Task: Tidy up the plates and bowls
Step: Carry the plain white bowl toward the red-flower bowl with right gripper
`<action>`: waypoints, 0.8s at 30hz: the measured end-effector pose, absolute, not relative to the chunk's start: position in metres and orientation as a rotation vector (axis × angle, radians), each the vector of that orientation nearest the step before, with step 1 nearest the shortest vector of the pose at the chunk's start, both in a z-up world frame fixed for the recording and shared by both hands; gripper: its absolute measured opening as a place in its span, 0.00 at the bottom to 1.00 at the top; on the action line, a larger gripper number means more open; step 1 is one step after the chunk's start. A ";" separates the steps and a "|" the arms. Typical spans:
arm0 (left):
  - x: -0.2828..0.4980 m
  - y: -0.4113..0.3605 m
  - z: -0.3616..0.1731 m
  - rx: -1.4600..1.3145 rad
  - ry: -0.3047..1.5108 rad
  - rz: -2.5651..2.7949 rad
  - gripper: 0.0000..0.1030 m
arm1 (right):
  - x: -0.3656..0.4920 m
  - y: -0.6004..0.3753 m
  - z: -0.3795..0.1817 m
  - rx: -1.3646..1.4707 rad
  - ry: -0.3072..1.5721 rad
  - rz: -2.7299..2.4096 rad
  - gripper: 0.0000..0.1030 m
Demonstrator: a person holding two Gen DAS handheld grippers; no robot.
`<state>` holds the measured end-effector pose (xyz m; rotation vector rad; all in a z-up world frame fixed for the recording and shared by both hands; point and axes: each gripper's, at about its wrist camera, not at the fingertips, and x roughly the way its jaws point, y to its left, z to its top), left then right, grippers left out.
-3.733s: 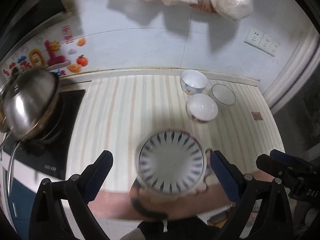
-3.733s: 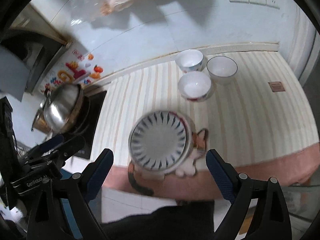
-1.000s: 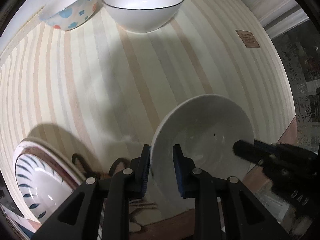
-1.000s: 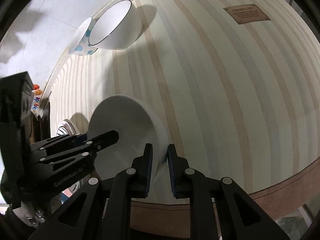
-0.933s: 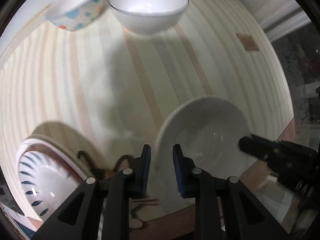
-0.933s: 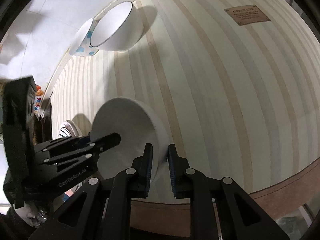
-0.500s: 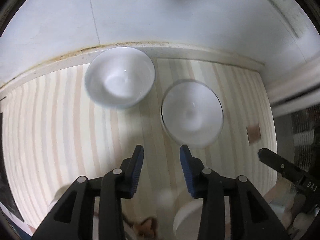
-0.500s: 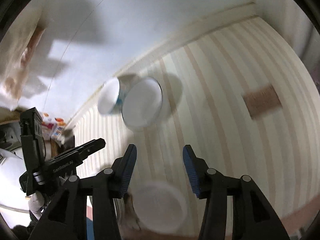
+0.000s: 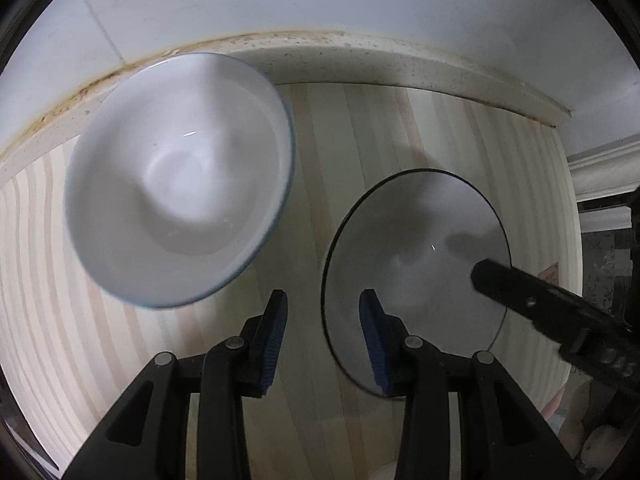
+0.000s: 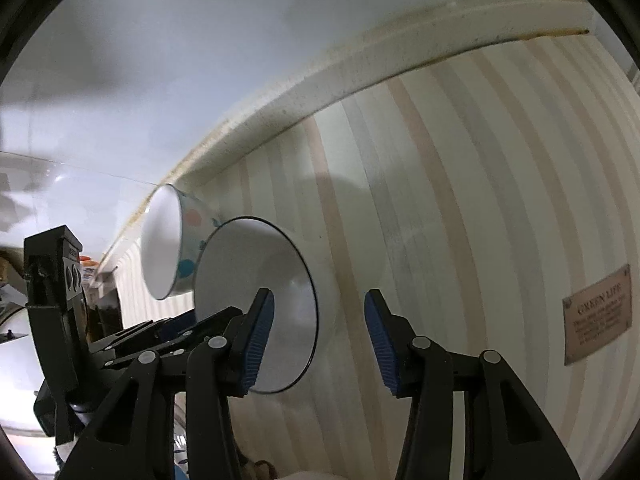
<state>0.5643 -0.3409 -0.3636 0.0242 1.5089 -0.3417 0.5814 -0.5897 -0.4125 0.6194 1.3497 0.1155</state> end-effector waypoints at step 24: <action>0.537 -0.353 -0.300 0.058 1.393 -0.409 0.17 | 0.551 -0.572 -0.377 0.532 1.334 0.121 0.14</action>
